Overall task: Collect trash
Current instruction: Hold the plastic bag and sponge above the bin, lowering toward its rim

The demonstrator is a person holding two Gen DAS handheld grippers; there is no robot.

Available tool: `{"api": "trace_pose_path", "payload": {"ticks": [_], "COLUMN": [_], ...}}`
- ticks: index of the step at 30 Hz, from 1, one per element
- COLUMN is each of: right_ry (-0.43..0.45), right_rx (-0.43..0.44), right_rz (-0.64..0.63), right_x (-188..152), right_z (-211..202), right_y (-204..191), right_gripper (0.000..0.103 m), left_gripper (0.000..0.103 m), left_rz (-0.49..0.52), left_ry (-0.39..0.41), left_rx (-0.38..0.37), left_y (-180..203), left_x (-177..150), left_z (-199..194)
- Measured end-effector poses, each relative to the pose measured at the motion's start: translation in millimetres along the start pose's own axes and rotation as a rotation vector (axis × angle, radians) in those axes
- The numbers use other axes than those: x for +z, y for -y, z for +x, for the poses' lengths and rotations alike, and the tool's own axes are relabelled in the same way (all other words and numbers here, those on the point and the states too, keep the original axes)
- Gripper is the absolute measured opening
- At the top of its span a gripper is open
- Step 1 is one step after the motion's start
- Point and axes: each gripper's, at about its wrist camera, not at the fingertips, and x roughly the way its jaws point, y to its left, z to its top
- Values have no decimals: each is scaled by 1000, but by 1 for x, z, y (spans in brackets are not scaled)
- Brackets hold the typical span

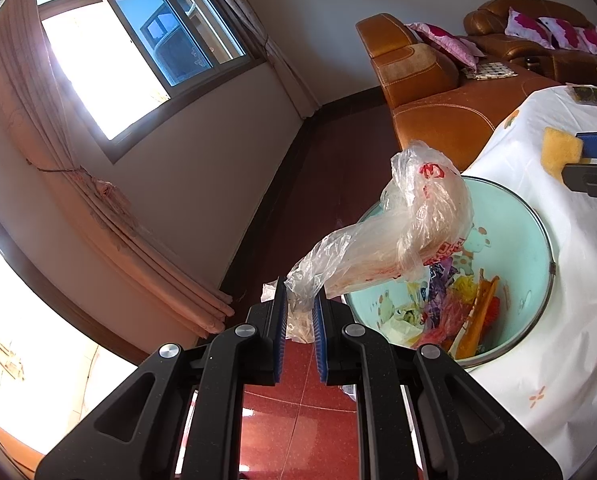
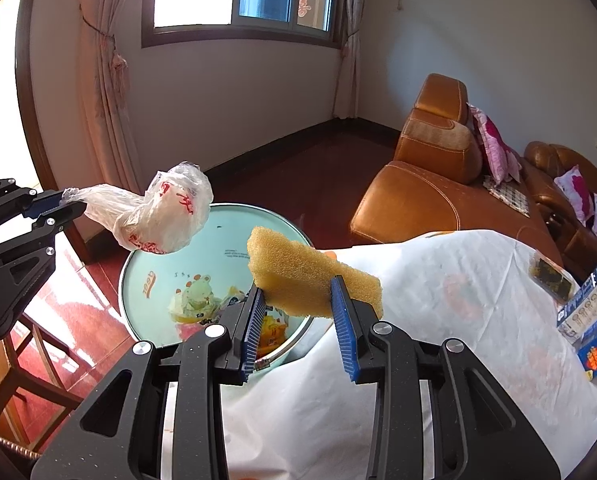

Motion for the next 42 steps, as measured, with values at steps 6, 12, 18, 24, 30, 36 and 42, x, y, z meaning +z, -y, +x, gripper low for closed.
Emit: {"api": "trace_pose_path", "payload": {"ticks": [6, 12, 18, 24, 30, 36, 42], "right_ry": [-5, -3, -8, -13, -17, -25, -18], "right_rx": [6, 8, 10, 15, 16, 19, 22], "right_rz": [-18, -26, -39, -48, -54, -60, -67], "right_x": [6, 10, 16, 21, 23, 22, 25], "right_z": [7, 10, 16, 21, 26, 30, 29], "right_y": [-5, -5, -6, -10, -12, -15, -19], "right_gripper": [34, 34, 34, 34, 34, 34, 34], "left_gripper": [12, 12, 12, 12, 12, 12, 12], "left_rz": [-7, -1, -1, 0, 0, -2, -8], "left_ry": [-7, -6, -13, -23, -31, -31, -26], "left_rx": [5, 13, 20, 19, 20, 15, 11], "left_y": [0, 2, 3, 2, 2, 3, 2], "left_x": [3, 7, 9, 10, 11, 11, 13], "left_z": [4, 7, 13, 18, 22, 22, 22]}}
